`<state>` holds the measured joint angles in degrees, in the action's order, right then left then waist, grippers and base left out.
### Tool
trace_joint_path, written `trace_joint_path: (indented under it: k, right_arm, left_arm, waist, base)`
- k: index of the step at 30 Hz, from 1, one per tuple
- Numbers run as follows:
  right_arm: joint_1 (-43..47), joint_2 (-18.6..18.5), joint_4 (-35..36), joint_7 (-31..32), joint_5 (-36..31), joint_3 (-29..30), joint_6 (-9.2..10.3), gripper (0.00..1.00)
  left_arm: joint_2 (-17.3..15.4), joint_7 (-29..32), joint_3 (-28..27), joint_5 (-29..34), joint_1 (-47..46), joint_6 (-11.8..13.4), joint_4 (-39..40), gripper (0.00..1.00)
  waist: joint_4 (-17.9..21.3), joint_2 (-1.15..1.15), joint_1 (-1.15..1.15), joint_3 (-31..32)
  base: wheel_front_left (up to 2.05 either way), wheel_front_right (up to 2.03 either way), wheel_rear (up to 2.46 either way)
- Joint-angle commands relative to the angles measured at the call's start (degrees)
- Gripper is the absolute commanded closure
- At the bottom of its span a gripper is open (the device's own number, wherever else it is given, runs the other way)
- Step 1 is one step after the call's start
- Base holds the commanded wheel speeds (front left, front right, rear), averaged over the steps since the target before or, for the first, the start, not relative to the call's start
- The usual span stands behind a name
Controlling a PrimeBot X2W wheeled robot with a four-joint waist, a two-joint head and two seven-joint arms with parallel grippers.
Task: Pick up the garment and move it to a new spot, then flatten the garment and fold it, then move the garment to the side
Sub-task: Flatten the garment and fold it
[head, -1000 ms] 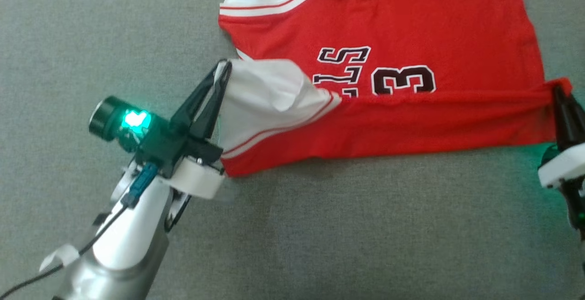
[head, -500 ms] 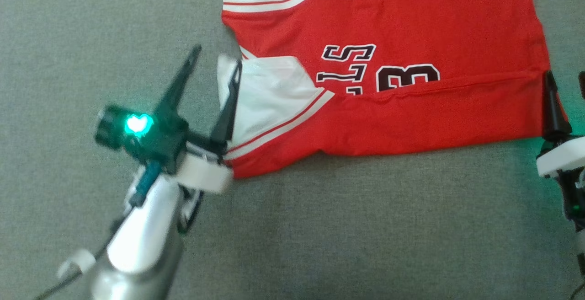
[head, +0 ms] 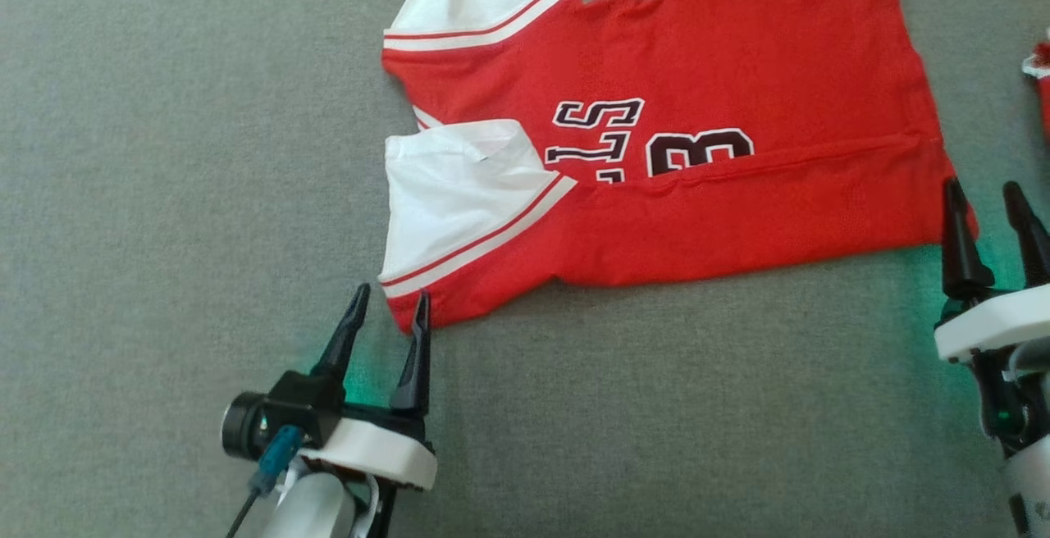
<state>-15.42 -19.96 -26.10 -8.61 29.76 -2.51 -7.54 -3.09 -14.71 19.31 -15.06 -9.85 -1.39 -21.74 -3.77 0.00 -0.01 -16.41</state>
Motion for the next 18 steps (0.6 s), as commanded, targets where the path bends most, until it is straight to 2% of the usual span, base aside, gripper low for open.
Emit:
trace_joint_path:
  k: [1, 10, 12, 13, 15, 16, 17, 18]
  right_arm:
    - [0.7, -0.6, 1.3, -0.9, 0.3, -1.0, 0.05, 0.00]
    - [0.6, -0.6, 1.2, -0.6, 0.4, -1.7, 0.05, 0.00]
    - [0.6, -0.7, 1.2, -0.6, 0.4, -1.8, 0.05, 0.00]
    - [0.6, -0.7, 1.1, -0.5, 0.5, -1.8, 0.05, 0.00]
    - [0.7, -0.8, 1.0, -0.5, 0.5, -1.7, 0.05, 0.00]
    - [0.8, -0.9, 0.9, -0.5, 0.5, -1.7, 0.05, 0.00]
    - [0.9, -0.9, 0.8, -0.4, 0.5, -1.7, 0.05, 0.00]
    - [0.9, -0.9, 0.6, -0.4, 0.4, -1.7, 0.05, 0.00]
  left_arm:
    - [-0.1, -0.3, -1.1, -0.5, -0.5, -0.5, 0.6, 0.00]
    - [0.0, 1.4, -0.4, -1.9, -2.8, -1.4, -9.9, 0.00]
    - [0.0, 1.0, -0.8, -2.4, -3.7, -1.6, -11.0, 0.20]
    - [0.0, 0.8, -0.7, -2.4, -4.1, -1.8, -11.5, 0.40]
    - [0.0, 0.5, -0.6, -2.3, -4.7, -2.0, -12.4, 0.63]
    - [0.0, 0.5, -0.3, -2.2, -5.0, -2.3, -12.8, 0.95]
    - [-0.1, 0.4, 0.0, -2.2, -5.1, -2.6, -13.3, 1.00]
    - [-0.1, 0.3, 0.3, -2.1, -5.3, -2.8, -13.6, 1.00]
  waist:
    - [0.4, 0.00, 0.01, 0.2]
    - [1.5, 0.00, 0.01, 0.5]
    - [1.7, 0.00, 0.01, 0.4]
    - [1.7, 0.00, 0.01, 0.4]
    - [1.7, 0.00, 0.01, 0.5]
    - [1.8, 0.00, 0.01, 0.5]
    - [1.8, 0.00, 0.01, 0.5]
    - [1.8, 0.00, 0.01, 0.5]
  base:
    - [0.00, 0.00, 0.00]
    - [0.00, 0.00, 0.00]
    - [0.00, 0.00, 0.00]
    - [0.00, 0.00, 0.00]
    - [0.00, 0.00, 0.00]
    - [0.00, 0.00, 0.00]
    - [0.00, 0.00, 0.00]
    - [0.00, 0.00, 0.00]
